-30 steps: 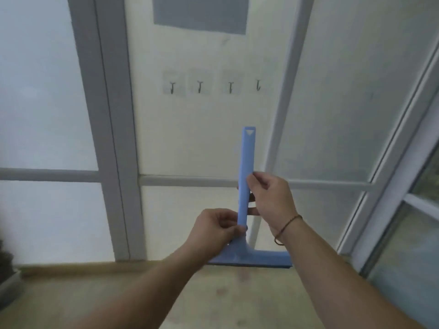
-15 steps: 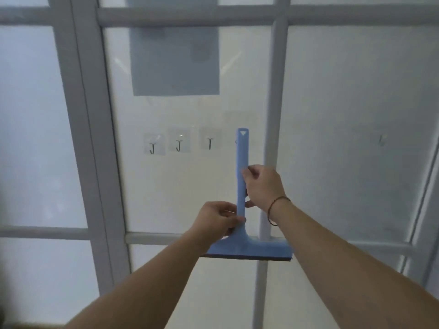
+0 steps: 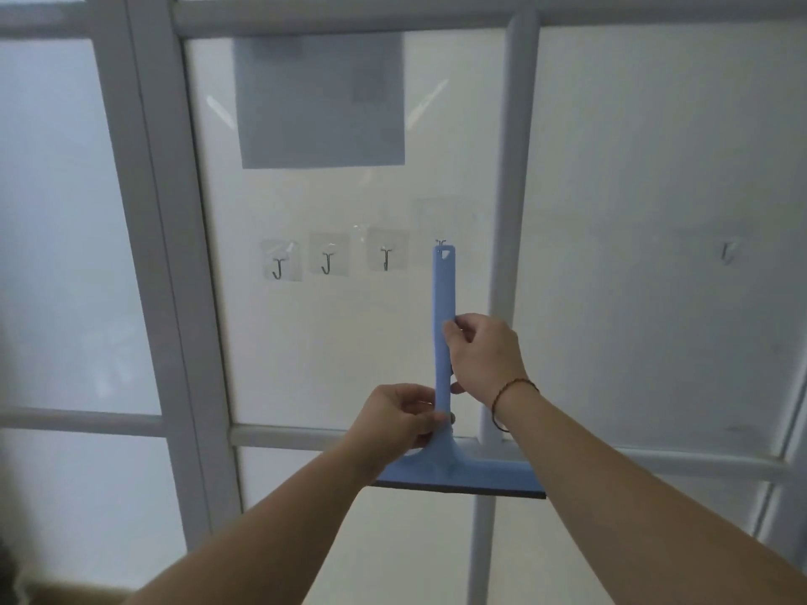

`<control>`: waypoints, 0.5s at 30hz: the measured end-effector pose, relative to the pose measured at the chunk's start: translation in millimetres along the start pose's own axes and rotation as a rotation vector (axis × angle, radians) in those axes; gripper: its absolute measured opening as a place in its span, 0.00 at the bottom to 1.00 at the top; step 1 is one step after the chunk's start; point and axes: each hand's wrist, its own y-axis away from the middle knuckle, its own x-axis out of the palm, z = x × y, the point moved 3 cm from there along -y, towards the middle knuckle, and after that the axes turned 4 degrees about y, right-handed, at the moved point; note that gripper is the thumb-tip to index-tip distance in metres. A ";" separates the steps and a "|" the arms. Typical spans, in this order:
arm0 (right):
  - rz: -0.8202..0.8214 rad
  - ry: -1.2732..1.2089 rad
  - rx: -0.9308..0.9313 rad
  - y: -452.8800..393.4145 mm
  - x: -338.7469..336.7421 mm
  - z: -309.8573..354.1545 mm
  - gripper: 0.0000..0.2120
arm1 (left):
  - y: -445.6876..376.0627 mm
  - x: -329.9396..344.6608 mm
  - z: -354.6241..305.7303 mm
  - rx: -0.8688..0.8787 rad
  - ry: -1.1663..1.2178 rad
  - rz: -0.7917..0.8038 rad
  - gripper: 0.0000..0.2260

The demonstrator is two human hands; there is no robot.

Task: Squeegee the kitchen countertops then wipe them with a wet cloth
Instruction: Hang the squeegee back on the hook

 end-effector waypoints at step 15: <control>-0.013 -0.009 0.103 -3.2 20.7 -20.6 0.11 | -10.6 -6.4 28.4 0.035 -0.291 -0.142 0.05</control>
